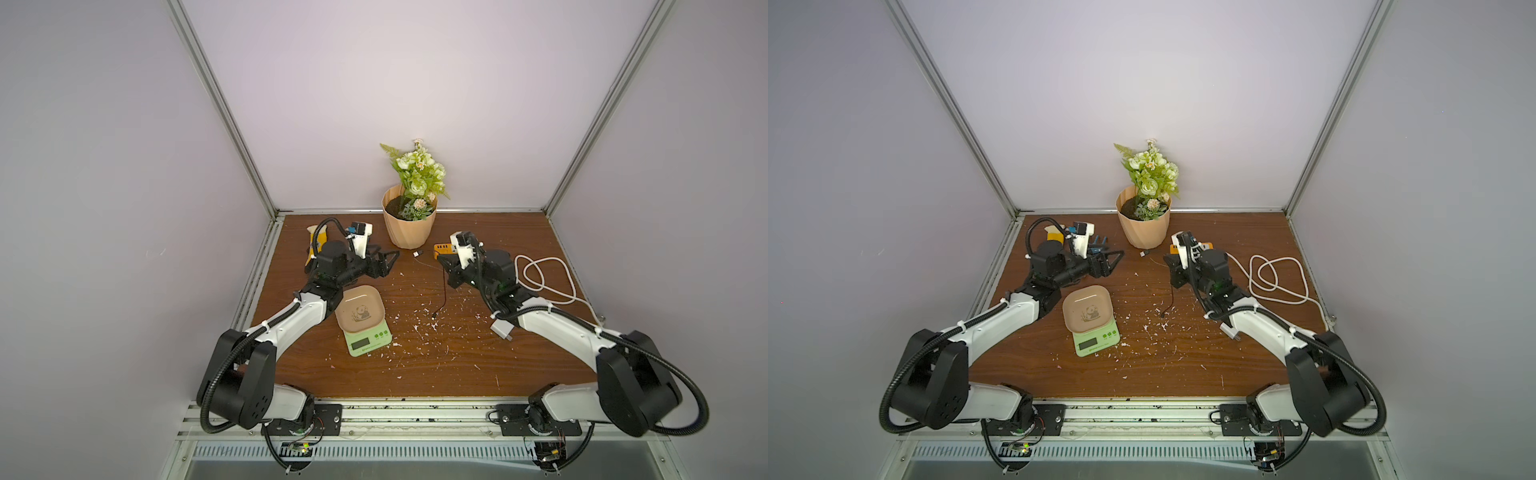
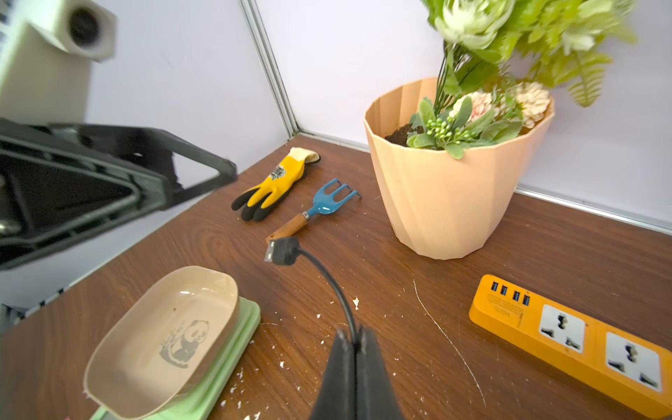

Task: Charge the electronic scale
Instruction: Pick up the charging cable from the center of the board.

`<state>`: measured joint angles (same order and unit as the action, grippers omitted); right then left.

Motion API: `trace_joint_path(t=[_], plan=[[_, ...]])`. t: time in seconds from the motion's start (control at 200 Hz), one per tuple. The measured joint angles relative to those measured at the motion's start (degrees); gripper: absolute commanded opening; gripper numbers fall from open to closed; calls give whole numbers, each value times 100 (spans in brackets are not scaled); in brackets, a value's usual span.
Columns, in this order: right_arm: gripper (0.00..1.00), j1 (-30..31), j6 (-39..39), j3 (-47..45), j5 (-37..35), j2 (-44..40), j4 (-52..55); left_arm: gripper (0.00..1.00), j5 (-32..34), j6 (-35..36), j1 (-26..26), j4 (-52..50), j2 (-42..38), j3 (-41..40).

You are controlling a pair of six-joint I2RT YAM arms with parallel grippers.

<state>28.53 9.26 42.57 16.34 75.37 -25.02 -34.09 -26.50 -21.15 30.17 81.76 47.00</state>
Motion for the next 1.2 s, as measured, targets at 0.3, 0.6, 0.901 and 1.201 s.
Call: trace_joint_path(t=[0.3,0.6,0.901,1.201], plan=[[0,-17,693,-669,105,-1093,-345,58,-1132,-404,-640,459,490,664],[0,-46,968,-693,352,-1340,-529,33,-1681,-691,-765,883,566,754],[0,-101,1113,-730,560,-1346,-643,13,-1836,-723,-767,973,535,754],[33,-621,1408,-732,1480,-1346,-765,10,-1930,-632,-769,942,487,754]])
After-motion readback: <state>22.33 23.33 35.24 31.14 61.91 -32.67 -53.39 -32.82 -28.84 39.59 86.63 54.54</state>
